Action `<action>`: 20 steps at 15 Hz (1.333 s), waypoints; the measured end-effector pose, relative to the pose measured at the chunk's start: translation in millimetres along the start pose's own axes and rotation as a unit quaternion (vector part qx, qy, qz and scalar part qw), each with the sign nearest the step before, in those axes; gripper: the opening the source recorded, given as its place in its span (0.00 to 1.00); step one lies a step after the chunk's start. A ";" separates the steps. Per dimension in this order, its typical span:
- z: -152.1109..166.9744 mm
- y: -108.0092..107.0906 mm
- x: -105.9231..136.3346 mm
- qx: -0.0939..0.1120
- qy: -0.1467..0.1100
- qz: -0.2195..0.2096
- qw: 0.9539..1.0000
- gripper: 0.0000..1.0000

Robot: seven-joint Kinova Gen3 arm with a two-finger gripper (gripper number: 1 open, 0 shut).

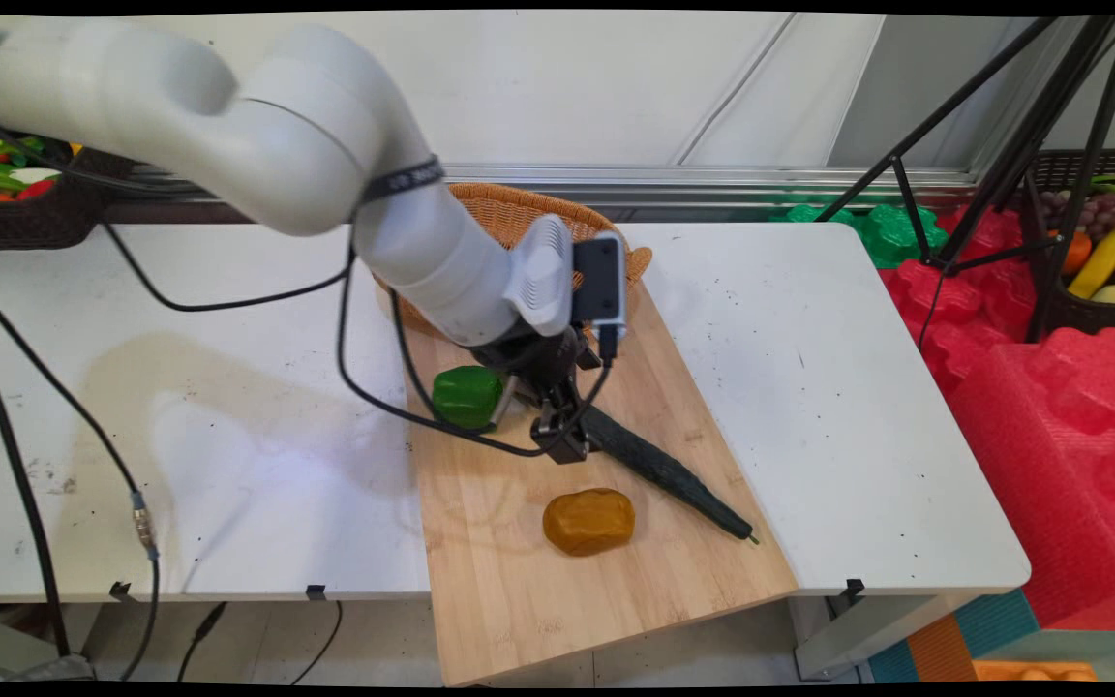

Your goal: Pick up the cucumber from the cutting board

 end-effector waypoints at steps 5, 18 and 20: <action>37.4 -13.7 7.3 -0.018 -0.027 0.024 0.999 1.00; 79.0 -23.4 10.6 -0.038 -0.053 0.091 0.994 0.00; 79.0 -21.3 10.6 -0.036 -0.053 0.104 0.993 0.00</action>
